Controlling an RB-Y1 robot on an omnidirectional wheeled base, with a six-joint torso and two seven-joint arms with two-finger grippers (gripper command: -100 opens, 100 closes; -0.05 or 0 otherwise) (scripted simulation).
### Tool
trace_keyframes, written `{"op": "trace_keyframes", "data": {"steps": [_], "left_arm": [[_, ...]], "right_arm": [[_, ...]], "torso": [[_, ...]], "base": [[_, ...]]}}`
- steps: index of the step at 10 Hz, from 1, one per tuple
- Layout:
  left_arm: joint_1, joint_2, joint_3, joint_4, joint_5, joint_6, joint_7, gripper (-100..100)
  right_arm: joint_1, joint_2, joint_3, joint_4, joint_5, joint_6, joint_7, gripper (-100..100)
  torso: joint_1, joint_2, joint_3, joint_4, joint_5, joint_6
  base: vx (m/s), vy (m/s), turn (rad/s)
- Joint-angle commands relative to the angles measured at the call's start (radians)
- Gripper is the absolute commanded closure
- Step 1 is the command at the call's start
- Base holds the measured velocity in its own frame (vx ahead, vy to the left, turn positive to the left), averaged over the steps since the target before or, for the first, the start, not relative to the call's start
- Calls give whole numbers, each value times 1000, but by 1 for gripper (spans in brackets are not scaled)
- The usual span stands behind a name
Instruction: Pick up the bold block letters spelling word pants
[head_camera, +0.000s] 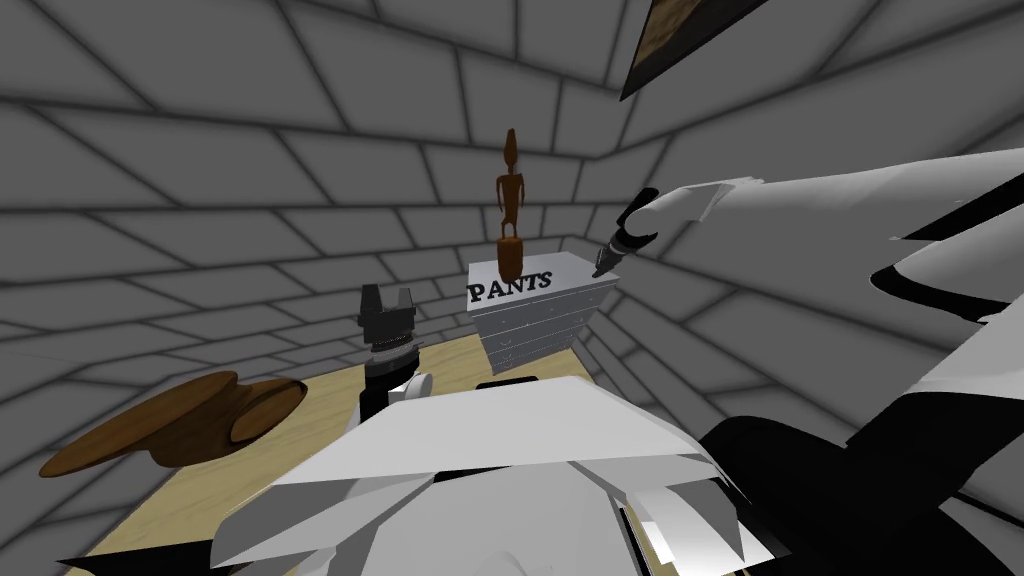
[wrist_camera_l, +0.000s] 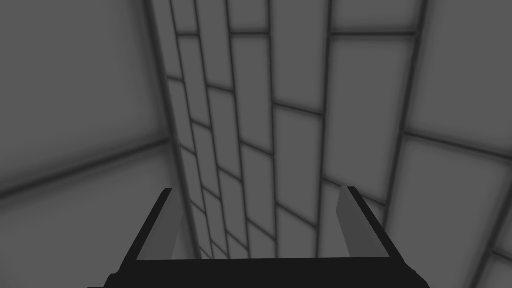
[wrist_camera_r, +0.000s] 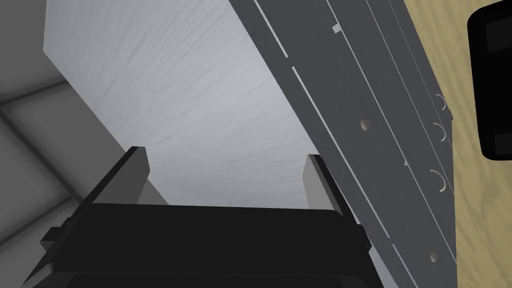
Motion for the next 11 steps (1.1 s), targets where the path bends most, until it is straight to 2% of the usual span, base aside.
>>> {"op": "trace_keyframes", "data": {"steps": [1,2,3,4,5,6,7,8,9,10,11], "left_arm": [[0,0,0,0,0,0,0,0],[0,0,0,0,0,0,0,0],[0,0,0,0,0,0,0,0],[0,0,0,0,0,0,0,0],[0,0,0,0,0,0,0,0],[0,0,0,0,0,0,0,0],[0,0,0,0,0,0,0,0],[0,0,0,0,0,0,0,0],[0,0,0,0,0,0,0,0],[0,0,0,0,0,0,0,0],[0,0,0,0,0,0,0,0]], "right_arm": [[35,-50,-50,35,-50,50,50,-100],[35,-75,-52,35,-54,65,81,-100],[35,-91,-52,35,-54,65,81,-100],[65,-129,-94,60,-95,113,128,-100],[65,-152,-94,60,-95,113,132,-100],[94,-183,-134,83,-133,147,169,-100],[94,-209,-134,83,-133,159,181,-100],[122,-242,-172,104,-169,194,212,-100],[122,-262,-172,104,-169,203,226,-100],[148,-291,-206,124,-203,243,267,-100],[148,-312,-206,124,-203,243,268,-100]], "torso": [[0,0,0,0,0,0],[0,0,0,0,0,0],[0,1,0,0,0,0],[-3,2,1,0,-1,0],[-3,1,1,0,-1,0],[-2,1,1,0,-1,0],[0,1,0,0,0,0],[0,1,1,0,0,0],[0,1,0,0,0,0],[-1,1,1,0,0,0],[-1,2,1,0,-1,0]], "base": [[49,88,14],[38,72,1],[21,24,2],[39,42,14],[40,56,11],[44,86,13],[38,75,4],[49,83,21],[32,57,1],[27,60,18],[25,54,6]]}}
